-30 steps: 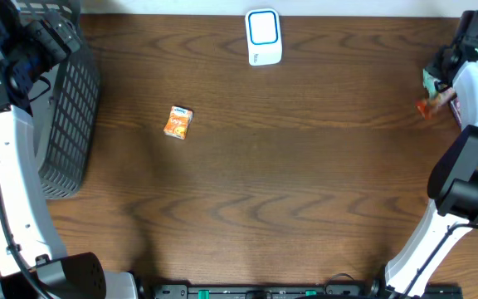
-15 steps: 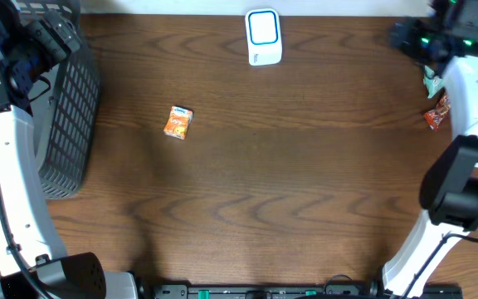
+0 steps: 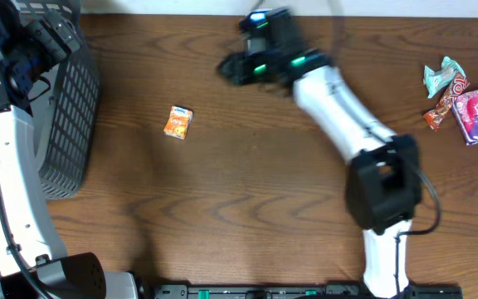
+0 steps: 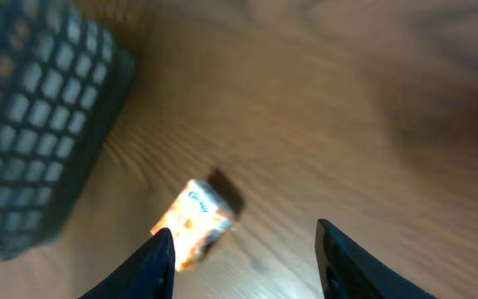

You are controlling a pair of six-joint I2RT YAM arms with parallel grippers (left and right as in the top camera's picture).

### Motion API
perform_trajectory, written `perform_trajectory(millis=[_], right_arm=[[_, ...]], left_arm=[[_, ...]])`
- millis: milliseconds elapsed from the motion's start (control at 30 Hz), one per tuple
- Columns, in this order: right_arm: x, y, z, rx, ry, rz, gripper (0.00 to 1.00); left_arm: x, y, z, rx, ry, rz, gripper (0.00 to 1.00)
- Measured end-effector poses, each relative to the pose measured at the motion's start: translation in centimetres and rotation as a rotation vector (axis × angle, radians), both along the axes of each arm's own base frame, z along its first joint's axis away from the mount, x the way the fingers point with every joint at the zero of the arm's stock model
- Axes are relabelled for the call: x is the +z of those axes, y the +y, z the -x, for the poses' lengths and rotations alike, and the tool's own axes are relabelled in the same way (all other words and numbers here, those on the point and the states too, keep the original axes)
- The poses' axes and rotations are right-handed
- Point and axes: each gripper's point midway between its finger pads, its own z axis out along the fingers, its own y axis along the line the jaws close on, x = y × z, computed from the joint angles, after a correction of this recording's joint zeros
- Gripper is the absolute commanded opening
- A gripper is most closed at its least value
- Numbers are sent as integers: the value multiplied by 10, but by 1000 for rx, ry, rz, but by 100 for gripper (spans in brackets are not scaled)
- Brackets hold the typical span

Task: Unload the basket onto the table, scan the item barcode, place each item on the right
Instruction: 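Move the right gripper to the orange Kleenex packet and grasp it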

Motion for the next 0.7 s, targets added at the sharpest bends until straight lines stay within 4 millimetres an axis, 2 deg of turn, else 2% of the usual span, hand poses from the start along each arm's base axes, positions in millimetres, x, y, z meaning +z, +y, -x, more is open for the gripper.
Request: perform_trajectory(millis=[133,233,367,500,567,700], right_arm=[[-14,51,23,32,-73,67,52],[-27,77,38,41,-113,112,51],[-56,104,56,65,-127,162,51],[-100,111,67,94,-106,234,50],[-119,108,69,111,-104,280,44],[-126,97,67,100,-118,354,41]], left_arm=[[0,0,0,0,0,0,98],[0,0,0,0,0,0,98],[0,0,0,0,0,0,98],[0,0,0,0,0,0,98],[0,0,0,0,0,0,98],[0,0,0,0,0,0,98]])
